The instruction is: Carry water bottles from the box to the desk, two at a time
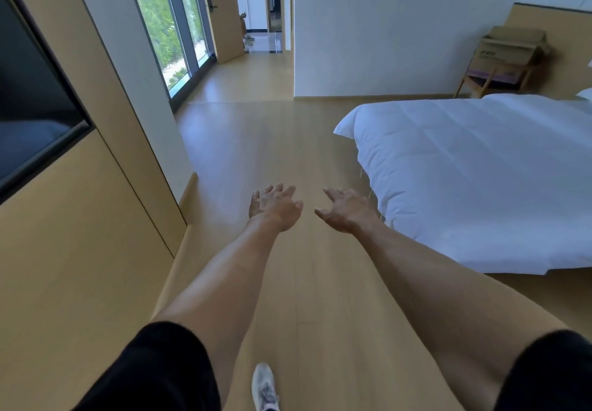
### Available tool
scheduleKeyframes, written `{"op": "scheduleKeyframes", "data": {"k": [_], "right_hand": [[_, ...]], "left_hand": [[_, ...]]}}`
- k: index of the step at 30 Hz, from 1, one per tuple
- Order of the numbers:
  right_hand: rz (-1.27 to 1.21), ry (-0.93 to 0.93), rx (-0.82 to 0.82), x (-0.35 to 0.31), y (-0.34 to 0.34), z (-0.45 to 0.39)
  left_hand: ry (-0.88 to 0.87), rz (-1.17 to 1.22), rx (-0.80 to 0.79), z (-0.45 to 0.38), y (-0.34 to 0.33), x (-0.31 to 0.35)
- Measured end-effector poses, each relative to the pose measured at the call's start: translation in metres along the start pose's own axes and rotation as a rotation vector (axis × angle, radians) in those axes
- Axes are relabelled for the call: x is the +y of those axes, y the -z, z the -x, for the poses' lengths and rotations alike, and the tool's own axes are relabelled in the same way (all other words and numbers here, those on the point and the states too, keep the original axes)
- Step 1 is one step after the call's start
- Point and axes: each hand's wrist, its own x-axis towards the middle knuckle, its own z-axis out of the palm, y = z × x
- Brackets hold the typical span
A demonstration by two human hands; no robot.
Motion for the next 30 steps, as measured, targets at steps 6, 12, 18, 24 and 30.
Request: {"op": "scheduleKeyframes", "data": {"k": [6,12,18,24,30], "right_hand": [[-0.022,-0.062,0.001,-0.008,0.016,-0.122],[-0.028,-0.121,-0.028,-0.027,0.045,-0.251],[-0.029,-0.157,-0.028,-0.037,0.067,-0.357],[-0.050,-0.154,-0.026,-0.036,0.076,-0.456],[-0.057,-0.136,-0.049,-0.026,0.084,-0.577]], "left_hand": [[-0.031,-0.001,-0.014,-0.135,0.004,-0.025],[-0.057,-0.003,-0.034,-0.274,0.037,-0.060],[-0.062,-0.005,-0.051,-0.385,0.056,-0.085],[-0.054,-0.007,-0.049,-0.479,0.064,-0.102],[-0.040,-0.024,-0.045,-0.591,0.070,-0.106]]}}
